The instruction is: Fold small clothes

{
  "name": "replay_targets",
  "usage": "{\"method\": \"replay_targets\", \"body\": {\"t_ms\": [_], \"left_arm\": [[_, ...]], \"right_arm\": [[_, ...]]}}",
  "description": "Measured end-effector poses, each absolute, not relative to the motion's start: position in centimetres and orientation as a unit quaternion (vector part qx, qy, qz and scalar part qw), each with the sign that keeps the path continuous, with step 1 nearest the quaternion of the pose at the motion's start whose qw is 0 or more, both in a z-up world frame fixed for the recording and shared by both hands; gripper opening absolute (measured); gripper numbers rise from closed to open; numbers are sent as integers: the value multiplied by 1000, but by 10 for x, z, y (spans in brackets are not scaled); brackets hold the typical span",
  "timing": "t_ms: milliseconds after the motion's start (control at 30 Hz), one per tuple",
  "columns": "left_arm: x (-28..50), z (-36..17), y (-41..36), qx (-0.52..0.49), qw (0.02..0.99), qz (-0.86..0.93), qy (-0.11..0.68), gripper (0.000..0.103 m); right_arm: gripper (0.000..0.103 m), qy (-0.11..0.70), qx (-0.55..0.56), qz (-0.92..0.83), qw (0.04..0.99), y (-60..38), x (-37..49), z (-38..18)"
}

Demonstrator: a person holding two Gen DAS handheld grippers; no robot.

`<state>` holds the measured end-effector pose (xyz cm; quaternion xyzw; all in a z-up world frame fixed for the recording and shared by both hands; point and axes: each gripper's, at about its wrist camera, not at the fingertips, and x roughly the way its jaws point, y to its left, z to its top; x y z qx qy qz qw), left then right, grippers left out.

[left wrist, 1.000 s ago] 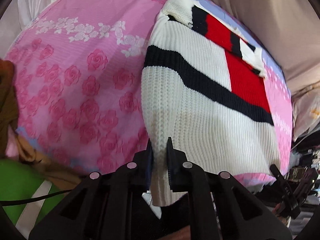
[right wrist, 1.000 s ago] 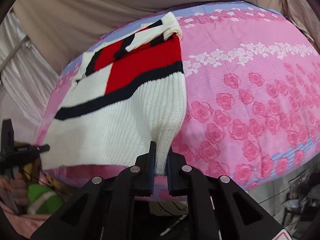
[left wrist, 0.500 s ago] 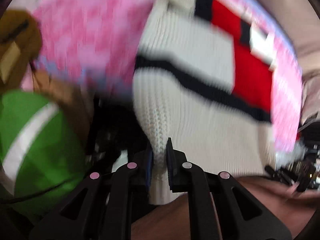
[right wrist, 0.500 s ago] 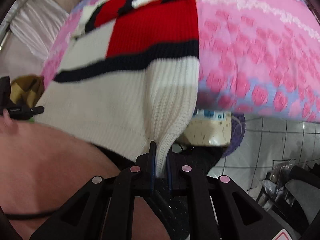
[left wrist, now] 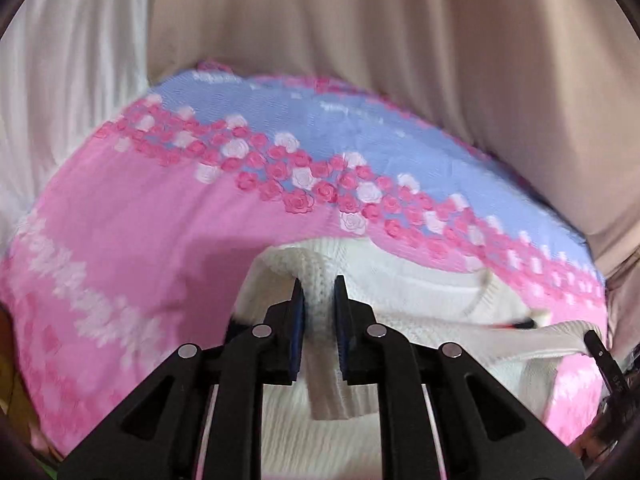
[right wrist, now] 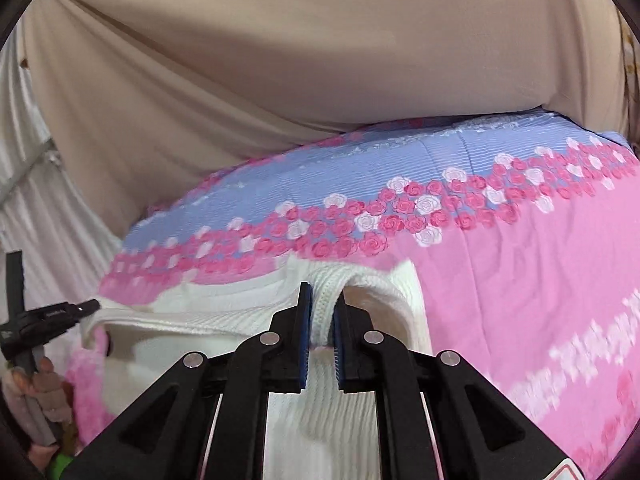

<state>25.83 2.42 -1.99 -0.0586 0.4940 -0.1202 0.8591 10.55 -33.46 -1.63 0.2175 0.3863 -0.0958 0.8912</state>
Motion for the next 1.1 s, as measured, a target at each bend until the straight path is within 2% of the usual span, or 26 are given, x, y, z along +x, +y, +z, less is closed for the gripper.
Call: {"method": "replay_targets", "body": {"t_ms": [100, 167, 233, 267, 433, 533, 667, 767, 800, 833, 900, 1033, 1100], "left_arm": [[286, -48, 12, -40, 859, -96, 502, 22], [281, -52, 18, -47, 862, -86, 498, 31], [282, -49, 29, -63, 867, -77, 488, 57], [282, -46, 35, -71, 869, -74, 484, 60], [269, -37, 65, -105, 867, -59, 484, 67], [252, -52, 78, -112, 849, -55, 514, 67], [219, -84, 92, -125, 815, -49, 564, 67], [201, -104, 93, -128, 800, -52, 584, 67], [198, -105, 91, -129, 802, -56, 581, 59], [197, -104, 89, -126, 803, -63, 579, 44], [197, -94, 86, -117, 800, -76, 583, 22], [185, -67, 109, -148, 783, -102, 595, 18], [174, -67, 122, -148, 771, -100, 612, 15]], "right_arm": [[17, 404, 217, -122, 880, -343, 130, -37], [18, 383, 221, -137, 886, -348, 121, -31], [37, 350, 243, -150, 892, -357, 107, -21], [42, 337, 253, -153, 894, -361, 101, -17], [42, 371, 269, -150, 876, -365, 81, -30], [43, 405, 271, -136, 863, -353, 63, -46], [51, 450, 241, -133, 849, -330, 40, -71], [50, 453, 244, -135, 847, -323, 28, -84], [30, 453, 243, -131, 848, -321, 29, -83], [10, 457, 249, -118, 846, -321, 31, -82], [8, 451, 257, -107, 848, -322, 31, -68], [7, 431, 258, -101, 859, -330, 4, -30], [7, 444, 253, -108, 852, -333, -13, -31]]}}
